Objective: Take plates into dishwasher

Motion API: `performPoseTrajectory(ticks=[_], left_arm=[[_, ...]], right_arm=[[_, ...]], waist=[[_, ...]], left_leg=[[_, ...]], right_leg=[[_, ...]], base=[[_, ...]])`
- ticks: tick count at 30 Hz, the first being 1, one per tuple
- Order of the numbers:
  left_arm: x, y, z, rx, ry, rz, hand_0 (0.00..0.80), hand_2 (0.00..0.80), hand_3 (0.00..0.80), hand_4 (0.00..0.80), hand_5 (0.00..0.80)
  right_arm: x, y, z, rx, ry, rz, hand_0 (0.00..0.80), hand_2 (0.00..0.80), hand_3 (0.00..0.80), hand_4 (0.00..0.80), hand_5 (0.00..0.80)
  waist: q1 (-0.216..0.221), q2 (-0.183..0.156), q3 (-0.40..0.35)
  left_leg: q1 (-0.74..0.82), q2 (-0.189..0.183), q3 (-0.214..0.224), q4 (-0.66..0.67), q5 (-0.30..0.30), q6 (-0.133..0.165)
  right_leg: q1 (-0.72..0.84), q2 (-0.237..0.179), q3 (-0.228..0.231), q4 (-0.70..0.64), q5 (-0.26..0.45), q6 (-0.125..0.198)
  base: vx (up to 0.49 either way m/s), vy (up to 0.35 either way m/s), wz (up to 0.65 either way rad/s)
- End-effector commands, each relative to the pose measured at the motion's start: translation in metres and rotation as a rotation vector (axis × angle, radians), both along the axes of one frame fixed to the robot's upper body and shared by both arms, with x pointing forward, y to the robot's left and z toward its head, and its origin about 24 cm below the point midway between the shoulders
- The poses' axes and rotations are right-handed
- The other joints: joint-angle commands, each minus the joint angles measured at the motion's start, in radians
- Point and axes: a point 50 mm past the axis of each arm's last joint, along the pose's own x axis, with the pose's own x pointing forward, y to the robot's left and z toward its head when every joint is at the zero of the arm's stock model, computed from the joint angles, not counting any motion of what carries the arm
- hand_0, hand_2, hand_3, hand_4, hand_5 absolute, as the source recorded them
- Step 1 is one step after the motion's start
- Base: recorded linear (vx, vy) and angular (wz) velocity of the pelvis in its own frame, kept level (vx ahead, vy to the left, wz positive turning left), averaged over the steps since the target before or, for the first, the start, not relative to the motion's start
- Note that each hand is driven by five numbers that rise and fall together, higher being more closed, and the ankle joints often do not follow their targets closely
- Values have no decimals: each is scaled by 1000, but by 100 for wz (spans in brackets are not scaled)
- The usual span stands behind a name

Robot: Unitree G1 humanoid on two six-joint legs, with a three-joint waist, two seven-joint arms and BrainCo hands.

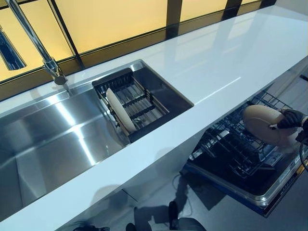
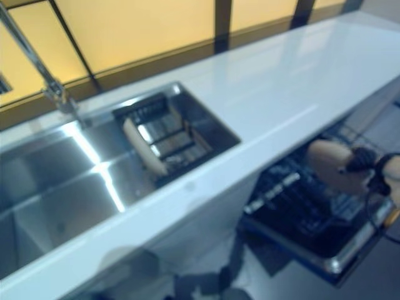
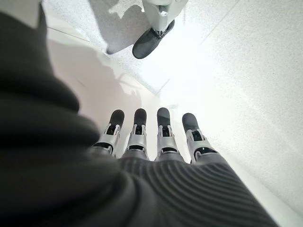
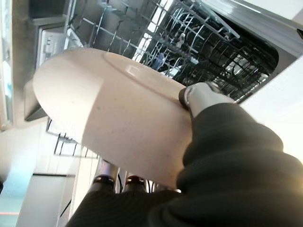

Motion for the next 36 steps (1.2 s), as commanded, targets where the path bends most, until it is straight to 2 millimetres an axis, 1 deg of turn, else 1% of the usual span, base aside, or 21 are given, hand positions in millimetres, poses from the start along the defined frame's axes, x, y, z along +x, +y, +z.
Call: performPoseTrajectory(ticks=[1, 10, 20, 21, 22, 29, 30, 34, 36], left_arm=[[16, 30, 15, 83, -28, -31, 0, 0, 0, 0, 0], [24, 26, 16, 71, -52, -38, 0, 0, 0, 0, 0], [30, 21, 15, 56, -65, -45, 0, 0, 0, 0, 0], [30, 21, 15, 56, -65, -45, 0, 0, 0, 0, 0], [30, 20, 15, 54, -70, -48, 0, 0, 0, 0, 0], [34, 15, 14, 44, -77, -55, 0, 0, 0, 0, 0], [34, 14, 14, 39, -78, -57, 0, 0, 0, 0, 0], [35, 13, 13, 33, -79, -58, 0, 0, 0, 0, 0], [36, 11, 13, 30, -79, -62, 0, 0, 0, 0, 0]], right_arm=[[19, 8, 17, -4, -96, -10, 800, 800, 800, 800, 800], [25, 8, -2, 47, -53, -46, 800, 800, 800, 800, 800], [29, 12, -31, 101, -3, -101, 800, 800, 800, 800, 800], [29, 12, -31, 101, -3, -101, 800, 800, 800, 800, 800], [28, 12, -37, 109, 6, -116, 800, 800, 800, 800, 800], [28, 11, -53, 120, 53, -161, 800, 800, 800, 800, 800], [26, 10, -59, 115, 67, -173, 800, 800, 800, 800, 800], [24, 9, -66, 120, 86, -196, 800, 800, 800, 800, 800], [21, 7, -73, 124, 108, -218, 800, 800, 800, 800, 800]], waist=[[30, -38, 16], [44, -16, 26], [58, 9, 39], [58, 9, 39], [60, 14, 40], [73, 36, 45], [75, 40, 46], [80, 47, 47], [84, 53, 49]], left_leg=[[19, 11, -39, 2, -6, -13], [17, 8, -47, 2, -5, -14], [10, 2, -55, 2, -3, -16], [10, 2, -55, 2, -3, -16], [10, 1, -57, 2, -4, -16], [5, -6, -66, 2, -1, -16], [3, -7, -68, 2, 0, -16], [1, -8, -72, 2, 1, -17], [-1, -8, -74, 2, 3, -17]], right_leg=[[30, -72, 7, 3, -24, 114], [34, -79, -1, 3, -29, 111], [33, -93, -8, 3, -30, 110], [33, -93, -8, 3, -30, 110], [33, -95, -10, 3, -31, 110], [35, -102, -14, 3, -33, 109], [35, -103, -15, 3, -33, 108], [36, -104, -16, 3, -34, 108], [37, -106, -17, 3, -35, 107]], base=[[0, 0, 0], [-5, 3, 2], [-11, 6, 5], [0, 0, 0], [0, 0, 0], [0, 0, 0], [0, 0, 0], [-1, 6, 3], [2, 2, 4]])
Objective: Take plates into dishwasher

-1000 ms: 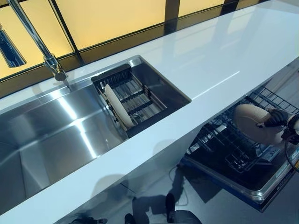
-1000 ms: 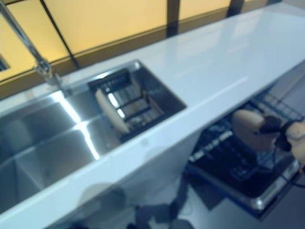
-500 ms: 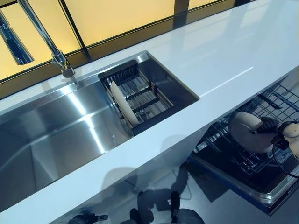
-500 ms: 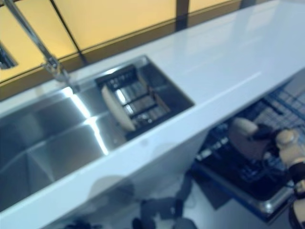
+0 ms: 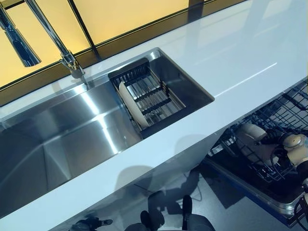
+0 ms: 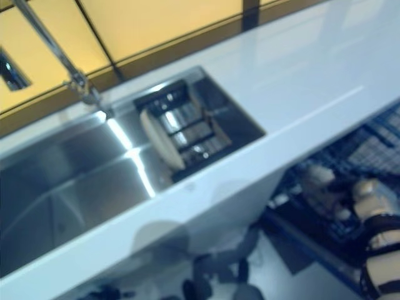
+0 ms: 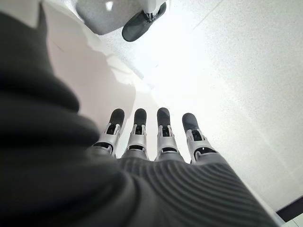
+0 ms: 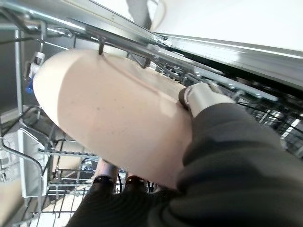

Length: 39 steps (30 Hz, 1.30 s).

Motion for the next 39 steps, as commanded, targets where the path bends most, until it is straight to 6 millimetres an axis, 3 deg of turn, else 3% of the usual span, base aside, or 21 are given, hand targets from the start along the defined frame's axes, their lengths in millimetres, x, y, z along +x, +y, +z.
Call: performPoseTrajectory(ticks=[1, 12, 13, 14, 15, 16, 28, 39], left_arm=[[21, 14, 10, 54, -36, -41, 0, 0, 0, 0, 0], [22, 9, 8, 47, -37, -45, 0, 0, 0, 0, 0], [23, 9, 9, 47, -37, -45, 0, 0, 0, 0, 0], [23, 10, 9, 49, -36, -44, 0, 0, 0, 0, 0], [22, 10, 9, 50, -35, -44, 0, 0, 0, 0, 0], [22, 11, 9, 53, -31, -42, 0, 0, 0, 0, 0], [21, 13, 10, 60, -21, -30, 0, 0, 0, 0, 0], [9, 32, 14, 93, 13, 3, 0, 0, 0, 0, 0]], right_arm=[[17, 11, 5, -6, -16, 10, 800, 800, 800, 800, 800], [10, 9, -9, 28, 10, -27, 800, 800, 800, 800, 800], [10, 8, -9, 32, 8, -33, 703, 703, 703, 703, 703], [8, 7, -10, 38, 5, -41, 461, 461, 461, 461, 461], [8, 6, -10, 43, 6, -43, 97, 97, 97, 97, 97], [7, 6, -10, 43, -2, -44, 0, 0, 0, 0, 0], [-2, -5, -5, 41, -16, -75, 0, 0, 0, 0, 0], [-26, -53, 69, -25, -94, -203, 0, 0, 0, 0, 0]], waist=[[22, -51, -7], [23, -43, -6], [23, -43, -6], [23, -46, -7], [22, -48, -8], [20, -53, -11], [7, -93, -27], [-20, -159, -62]], left_leg=[[12, 4, -38, -2, -6, -21], [13, 3, -44, -2, -5, -20], [13, 3, -44, -2, -5, -20], [14, 3, -45, -2, -5, -20], [15, 4, -45, -2, -5, -20], [16, 5, -45, -2, -6, -20], [38, 19, -35, -2, -10, -16], [66, 27, -20, -2, -15, -15]], right_leg=[[30, -87, 21, 3, -28, 117], [33, -88, 23, 3, -30, 113], [34, -88, 24, 3, -30, 113], [36, -87, 24, 3, -30, 114], [36, -87, 25, 3, -30, 114], [37, -85, 26, 3, -30, 114], [54, -70, 41, 3, -33, 114], [75, -48, 55, 3, -29, 116]], base=[[-3, -3, 5], [3, 2, 4], [0, 0, 0], [0, 0, 0], [0, 0, 0], [0, 0, 0], [9, 3, 0], [32, 13, -2]])
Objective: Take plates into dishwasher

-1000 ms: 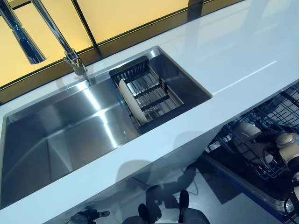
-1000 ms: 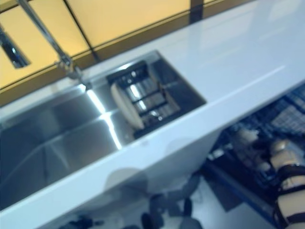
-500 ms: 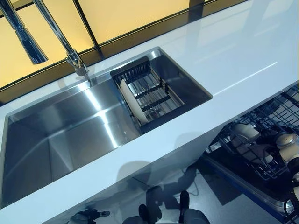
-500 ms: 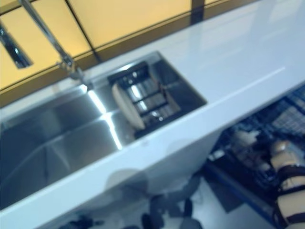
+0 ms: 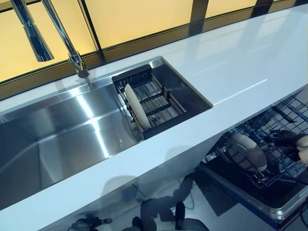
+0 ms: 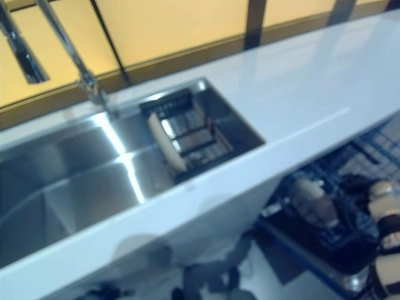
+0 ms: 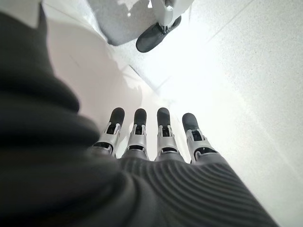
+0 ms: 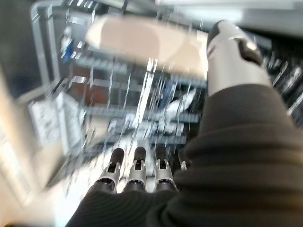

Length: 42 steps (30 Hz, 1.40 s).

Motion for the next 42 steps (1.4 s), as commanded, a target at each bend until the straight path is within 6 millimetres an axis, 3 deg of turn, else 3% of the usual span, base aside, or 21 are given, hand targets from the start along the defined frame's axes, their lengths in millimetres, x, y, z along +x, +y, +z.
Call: performPoseTrajectory(ticks=[1, 5, 6, 9, 12, 14, 16, 21, 22, 23, 25, 32, 42], left_arm=[[4, 32, 12, 91, 5, -1, 0, 0, 0, 0, 0], [-2, 35, 12, 102, 13, 12, 0, 0, 0, 0, 0], [-4, 36, 11, 111, 16, 20, 0, 0, 0, 0, 0], [-7, 38, 11, 125, 12, 32, 0, 0, 0, 0, 0], [-10, 40, 11, 137, 9, 43, 0, 0, 0, 0, 0], [-14, 42, 11, 154, 11, 52, 0, 0, 0, 0, 0], [-18, 42, 11, 164, 14, 56, 0, 0, 0, 0, 0], [-27, 35, 6, 148, 26, 60, 0, 0, 0, 0, 0], [-28, 34, 6, 144, 27, 61, 0, 0, 0, 0, 0], [-31, 31, 4, 134, 34, 62, 0, 0, 0, 0, 0], [-33, 28, 3, 122, 41, 65, 0, 0, 0, 0, 0], [-28, 26, 3, 96, 35, 108, 0, 0, 0, 0, 0], [-6, 26, 9, 49, -31, 154, 0, 0, 0, 0, 0]], right_arm=[[-9, -18, 40, -38, -42, -48, 0, 0, 0, 0, 0], [-25, -38, 79, -83, -97, -118, 0, 0, 0, 0, 0], [-34, -46, 102, -137, -125, -149, 0, 0, 0, 0, 0], [-48, -56, 142, -295, -182, -194, 0, 0, 0, 0, 0], [-53, -55, 183, -457, -259, -180, 0, 0, 0, 0, 0], [-50, -39, 225, -613, -383, -118, 0, 0, 0, 0, 0], [-43, -21, 252, -759, -465, -54, 0, 0, 0, 0, 0], [-16, 45, 302, -1104, -656, 181, 0, 0, 0, 0, 0], [-13, 51, 305, -1128, -667, 208, 0, 0, 0, 0, 0], [-6, 75, 311, -1223, -695, 317, 0, 0, 0, 0, 0], [1, 100, 314, -1334, -723, 443, 0, 0, 0, 0, 0], [15, 175, 295, -1645, -887, 835, 0, 0, 0, 0, 0], [14, 234, 264, -1703, -1036, 1215, 0, 0, 0, 0, 0]], waist=[[-11, -63, -33], [-16, -88, -48], [-18, -100, -57], [-17, -116, -65], [-14, -129, -67], [-4, -146, -69], [5, -156, -72], [26, -152, -80], [28, -149, -81], [37, -143, -83], [48, -135, -83], [82, -117, -58], [135, -103, 20]], left_leg=[[33, 32, -11, -2, -16, -17], [39, 34, -7, -2, -16, -17], [42, 35, -6, -2, -16, -16], [43, 38, -6, -2, -13, -17], [44, 41, -9, -2, -10, -19], [42, 42, -16, -2, -7, -20], [39, 41, -22, -2, -7, -22], [24, 35, -40, -2, -6, -19], [23, 34, -42, -2, -6, -19], [20, 31, -47, -2, -8, -15], [15, 28, -53, -2, -8, -11], [-22, 17, -90, -2, 2, -3], [-134, -9, -169, -2, 39, -4]], right_leg=[[38, -48, 48, -1, -29, 119], [46, -43, 51, -1, -27, 120], [50, -40, 54, -1, -26, 121], [55, -35, 55, -1, -25, 121], [61, -33, 52, -1, -25, 121], [65, -31, 47, -1, -26, 121], [68, -32, 41, -1, -30, 121], [70, -41, 10, -1, -38, 125], [70, -42, 7, -1, -39, 125], [72, -46, -2, -1, -42, 126], [74, -51, -12, -1, -45, 129], [71, -61, -38, -1, -50, 133], [32, -64, -89, -1, -52, 127]], base=[[42, 3, -8], [40, 3, -10], [55, 1, -9], [16, -1, -2], [0, 0, 0], [36, -6, -2], [16, 0, 0], [14, 10, 4], [54, 30, 9], [63, 34, 12], [68, 37, 15], [32, 28, 23], [-60, 0, 26]])
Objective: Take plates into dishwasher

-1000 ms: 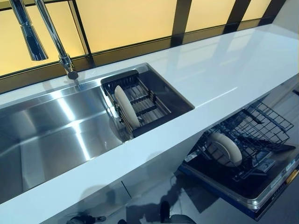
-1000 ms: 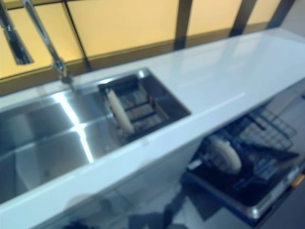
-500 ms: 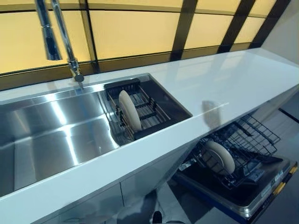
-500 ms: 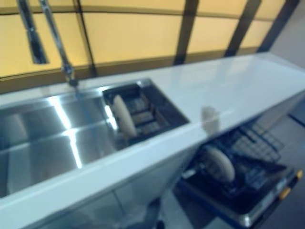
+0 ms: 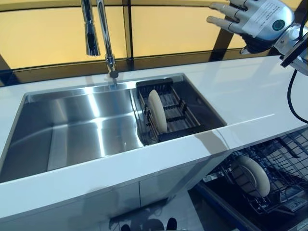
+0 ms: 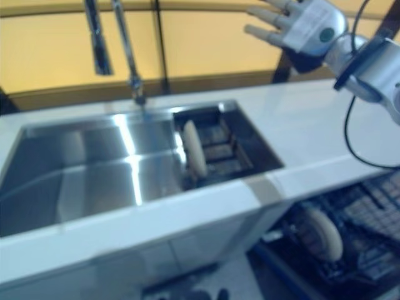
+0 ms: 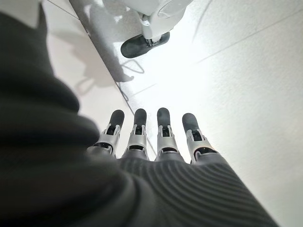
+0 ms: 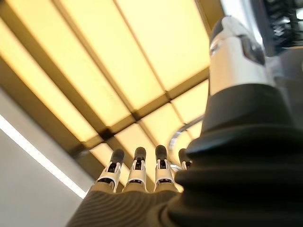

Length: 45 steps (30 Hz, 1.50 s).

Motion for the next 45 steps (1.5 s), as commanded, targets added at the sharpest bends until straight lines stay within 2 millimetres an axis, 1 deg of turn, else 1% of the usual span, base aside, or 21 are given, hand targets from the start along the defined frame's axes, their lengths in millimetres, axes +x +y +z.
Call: performPoseTrajectory(ticks=[1, 4, 8, 12, 16, 20, 24, 30, 35, 39, 45], left_arm=[[35, 16, 14, 26, -85, 9, 0, 0, 0, 0, 0], [30, 20, 14, 29, -76, 21, 0, 0, 0, 0, 0], [24, 23, 14, 30, -71, 25, 0, 0, 0, 0, 0], [25, 24, 15, 26, -84, 21, 0, 0, 0, 0, 0], [31, 23, 16, 20, -106, 18, 0, 0, 0, 0, 0], [32, 22, 16, 15, -111, 15, 0, 0, 0, 0, 0], [30, 21, 15, 18, -107, 20, 0, 0, 0, 0, 0], [31, 24, 16, 25, -114, 19, 0, 0, 0, 0, 0], [31, 24, 16, 21, -119, 16, 0, 0, 0, 0, 0], [32, 25, 17, 24, -120, 14, 0, 0, 0, 0, 0], [41, 26, 20, 27, -140, 9, 0, 0, 0, 0, 0]], right_arm=[[-21, 10, 37, -55, -146, 81, 0, 0, 0, 0, 0], [-20, 16, 31, -78, -90, 100, 0, 0, 0, 0, 0], [-19, 22, 30, -68, -53, 138, 0, 0, 0, 0, 0], [-18, 26, 29, -51, -32, 188, 0, 0, 0, 0, 0], [-18, 31, 27, -5, -7, 241, 0, 0, 0, 0, 0], [-16, 31, 23, 17, 19, 246, 0, 0, 0, 0, 0], [-11, 30, 13, -6, 38, 242, 0, 0, 0, 0, 0], [-7, 30, 6, -25, 55, 222, 0, 0, 0, 0, 0], [-3, 28, -3, -51, 88, 208, 0, 0, 0, 0, 0], [-3, 28, -7, -41, 110, 209, 0, 0, 0, 0, 0], [2, 29, -11, -55, 105, 197, 0, 0, 0, 0, 0]], waist=[[59, -34, 101], [70, -33, 107], [83, -34, 112], [89, -32, 119], [91, -29, 123], [95, -26, 125], [99, -23, 127], [102, -26, 133], [102, -26, 134], [104, -30, 137], [105, -32, 160]], left_leg=[[-34, -4, -28, -3, 6, -10], [-47, -9, -39, -3, 11, -12], [-56, -14, -51, -3, 15, -13], [-61, -15, -57, -3, 17, -15], [-64, -15, -56, -3, 18, -16], [-63, -18, -59, -3, 17, -15], [-57, -17, -58, -3, 16, -15], [-59, -15, -59, -3, 16, -17], [-57, -13, -57, -3, 17, -19], [-58, -12, -56, -3, 18, -19], [-75, -10, -55, -3, 22, -19]], right_leg=[[51, -44, 14, 2, -38, 122], [53, -45, -2, 2, -40, 120], [54, -47, -15, 2, -42, 117], [56, -48, -20, 2, -43, 116], [54, -53, -24, 2, -41, 119], [57, -57, -28, 2, -42, 120], [65, -60, -32, 2, -43, 120], [63, -59, -32, 2, -43, 121], [63, -58, -32, 2, -43, 121], [63, -56, -33, 2, -43, 120], [44, -51, -29, 2, -39, 118]], base=[[-3, -2, 32], [16, 0, 22], [13, 8, 18], [4, 9, 9], [-9, 3, 7], [0, 0, 0], [0, 0, 0], [0, 0, 0], [0, 0, 0], [0, 0, 0], [-37, -9, 0]])
